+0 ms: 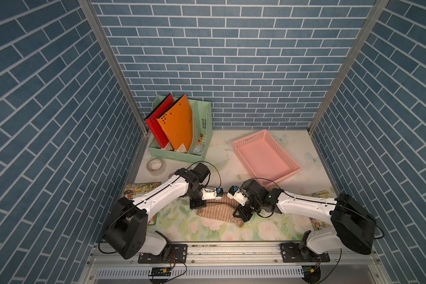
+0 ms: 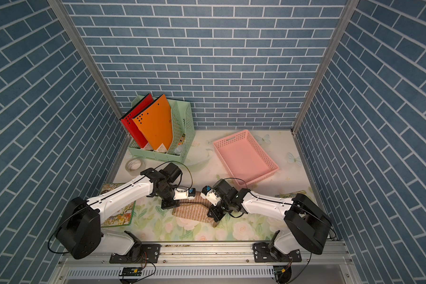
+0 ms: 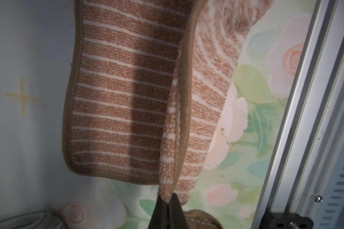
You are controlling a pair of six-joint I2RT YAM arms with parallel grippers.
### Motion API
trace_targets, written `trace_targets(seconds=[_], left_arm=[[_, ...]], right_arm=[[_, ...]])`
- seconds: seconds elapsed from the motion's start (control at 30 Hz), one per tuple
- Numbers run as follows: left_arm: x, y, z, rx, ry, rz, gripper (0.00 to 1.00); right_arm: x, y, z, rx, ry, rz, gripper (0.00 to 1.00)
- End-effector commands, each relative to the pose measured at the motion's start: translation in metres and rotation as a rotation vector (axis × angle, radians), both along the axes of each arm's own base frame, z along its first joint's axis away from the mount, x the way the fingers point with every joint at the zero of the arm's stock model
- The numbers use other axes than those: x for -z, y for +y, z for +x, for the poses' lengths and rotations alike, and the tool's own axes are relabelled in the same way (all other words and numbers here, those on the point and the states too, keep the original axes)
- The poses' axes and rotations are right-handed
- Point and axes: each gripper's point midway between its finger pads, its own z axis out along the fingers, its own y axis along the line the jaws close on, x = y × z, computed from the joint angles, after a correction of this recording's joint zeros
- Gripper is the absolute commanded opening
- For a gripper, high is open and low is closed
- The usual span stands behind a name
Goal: Fold the square dishcloth
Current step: Fold the cleaning item at the center of the board.
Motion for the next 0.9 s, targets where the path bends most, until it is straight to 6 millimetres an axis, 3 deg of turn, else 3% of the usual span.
trace_targets(seconds=[0.0,0.23,0.4,0.63,0.77,0.87], left_arm=[[0.001,0.002,0.02,-0.006,-0.039,0.011,0.1],[0.019,-0.003,0.035,-0.017,-0.024,0.02,0.1],[0.028,-0.002,0.036,-0.014,-0.02,0.03,0.1],[0.039,0.004,0.044,-0.033,-0.037,0.073,0.09],[0.042,0.003,0.046,-0.048,-0.028,0.071,0.09],[0.042,0.002,0.046,-0.05,-0.014,0.069,0.09]], right_arm=[[0.0,-0.005,0.002,-0.034,0.021,-0.025,0.04],[0.003,-0.016,0.027,0.044,-0.014,-0.061,0.4],[0.003,-0.031,0.048,0.132,-0.05,-0.096,0.42],[-0.018,-0.042,0.07,0.28,-0.078,-0.032,0.48],[-0.038,-0.04,0.063,0.346,-0.069,0.098,0.58],[-0.045,-0.035,0.046,0.371,-0.015,0.215,0.63]])
